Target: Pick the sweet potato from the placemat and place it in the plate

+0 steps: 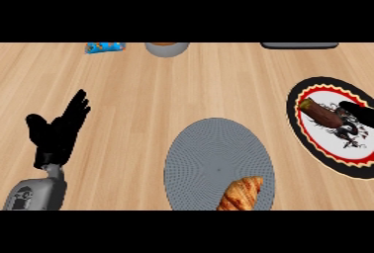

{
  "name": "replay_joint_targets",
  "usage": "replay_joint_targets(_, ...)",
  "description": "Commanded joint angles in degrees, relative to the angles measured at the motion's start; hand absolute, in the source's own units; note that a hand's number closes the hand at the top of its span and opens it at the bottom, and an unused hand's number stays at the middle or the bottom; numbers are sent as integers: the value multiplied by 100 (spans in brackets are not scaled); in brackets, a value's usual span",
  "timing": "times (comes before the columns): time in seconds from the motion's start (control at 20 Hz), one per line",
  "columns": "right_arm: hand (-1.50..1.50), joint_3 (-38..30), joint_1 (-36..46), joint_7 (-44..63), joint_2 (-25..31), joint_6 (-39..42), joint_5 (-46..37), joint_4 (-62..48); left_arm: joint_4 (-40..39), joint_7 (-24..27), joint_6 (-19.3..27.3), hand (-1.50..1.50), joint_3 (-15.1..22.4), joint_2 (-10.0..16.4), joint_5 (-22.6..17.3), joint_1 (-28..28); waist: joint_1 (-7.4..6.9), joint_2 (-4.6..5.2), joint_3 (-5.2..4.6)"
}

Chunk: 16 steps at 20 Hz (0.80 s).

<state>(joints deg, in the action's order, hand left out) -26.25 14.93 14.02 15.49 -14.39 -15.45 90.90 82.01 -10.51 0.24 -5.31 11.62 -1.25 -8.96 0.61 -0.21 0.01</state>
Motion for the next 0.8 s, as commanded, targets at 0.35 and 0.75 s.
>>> replay_joint_targets(0.35, -150, -652, -846, -535, 352, 665, 1231, 323, -22, 145, -62, 0, 15, -154, 151, 38, -48, 18, -1)
replay_joint_targets(0.75, -150, -880, -1272, -1051, 369, 761, 1372, 120, -560, 311, -283, 0, -219, -34, 89, -190, -48, 21, -1)
